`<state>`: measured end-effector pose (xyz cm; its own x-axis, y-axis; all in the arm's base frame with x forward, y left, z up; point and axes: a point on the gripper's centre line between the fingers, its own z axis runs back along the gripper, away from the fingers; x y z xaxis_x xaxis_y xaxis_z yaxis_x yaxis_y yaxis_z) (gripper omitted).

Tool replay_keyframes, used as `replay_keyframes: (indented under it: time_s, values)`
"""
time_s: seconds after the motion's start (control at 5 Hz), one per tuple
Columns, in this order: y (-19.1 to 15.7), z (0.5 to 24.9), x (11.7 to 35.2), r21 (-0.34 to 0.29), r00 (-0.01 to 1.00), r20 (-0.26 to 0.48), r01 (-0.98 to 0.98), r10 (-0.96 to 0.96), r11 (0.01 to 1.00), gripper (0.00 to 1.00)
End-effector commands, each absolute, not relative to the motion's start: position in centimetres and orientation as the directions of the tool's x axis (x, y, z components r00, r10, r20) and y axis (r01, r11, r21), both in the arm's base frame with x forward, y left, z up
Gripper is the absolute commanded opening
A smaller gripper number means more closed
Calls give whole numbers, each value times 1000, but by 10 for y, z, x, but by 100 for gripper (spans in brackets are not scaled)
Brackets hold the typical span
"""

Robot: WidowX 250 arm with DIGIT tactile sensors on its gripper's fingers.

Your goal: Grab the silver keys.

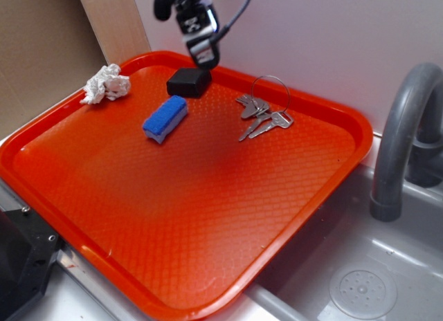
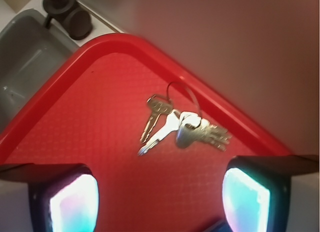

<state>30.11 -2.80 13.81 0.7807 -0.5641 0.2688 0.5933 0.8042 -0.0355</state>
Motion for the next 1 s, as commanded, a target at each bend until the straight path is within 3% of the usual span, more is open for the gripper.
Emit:
replay_keyframes:
  time_s: [0.0, 0.2, 0.4, 0.6, 0.8]
  values:
    - [-27, 151, 303, 1, 782, 352, 549, -514, 836, 100]
    - [-37, 148, 309, 3, 793, 329, 542, -513, 840, 100]
    - [-44, 134, 316, 42, 800, 314, 527, -512, 849, 100]
    - [-47, 123, 322, 63, 796, 337, 513, -502, 856, 100]
    - [-41, 117, 333, 42, 807, 368, 482, -462, 875, 100]
